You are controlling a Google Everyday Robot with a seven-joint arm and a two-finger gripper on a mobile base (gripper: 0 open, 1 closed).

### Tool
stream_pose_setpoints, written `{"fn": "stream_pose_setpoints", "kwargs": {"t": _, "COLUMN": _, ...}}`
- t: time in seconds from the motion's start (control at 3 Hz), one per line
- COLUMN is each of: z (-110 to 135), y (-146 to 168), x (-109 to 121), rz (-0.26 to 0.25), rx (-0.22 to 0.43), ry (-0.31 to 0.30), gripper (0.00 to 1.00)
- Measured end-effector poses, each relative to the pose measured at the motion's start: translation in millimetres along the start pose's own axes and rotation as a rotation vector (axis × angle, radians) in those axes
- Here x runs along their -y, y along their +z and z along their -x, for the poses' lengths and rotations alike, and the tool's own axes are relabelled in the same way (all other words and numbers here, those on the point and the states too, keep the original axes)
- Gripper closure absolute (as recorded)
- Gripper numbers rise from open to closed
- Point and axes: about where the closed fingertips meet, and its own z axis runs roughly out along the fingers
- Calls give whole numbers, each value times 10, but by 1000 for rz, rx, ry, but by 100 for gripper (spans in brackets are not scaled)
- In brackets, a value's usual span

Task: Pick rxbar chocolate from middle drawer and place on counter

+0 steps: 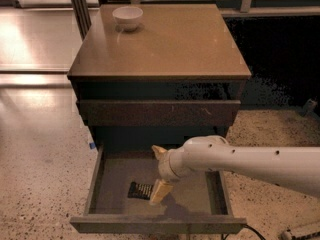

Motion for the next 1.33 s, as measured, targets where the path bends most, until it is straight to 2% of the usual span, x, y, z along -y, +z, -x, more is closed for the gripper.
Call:
{"fn": "stream_pose_setpoints", "kwargs": {"t": 0.33, "z": -49, "y": 124, "x": -42, "rz": 0, "rx": -34, "ry": 0, "gripper": 0}}
{"fn": "stream_pose_setpoints", "kwargs": {"t": 0.67, "z": -107, "y": 350, "x": -26, "rz": 8, "rx": -44, "ry": -25, "gripper": 0}}
{"fn": "stream_pose_setpoints", "kwargs": {"t": 1.0, "z": -135, "y": 626, "x": -10, "rz": 12, "rx": -3, "ry": -39, "gripper": 0}}
{"fn": "stream_pose_setpoints", "kwargs": {"t": 1.33, "z": -266, "y": 882, "x": -78, "rz": 10, "rx": 31, "ry": -5, "gripper": 0}}
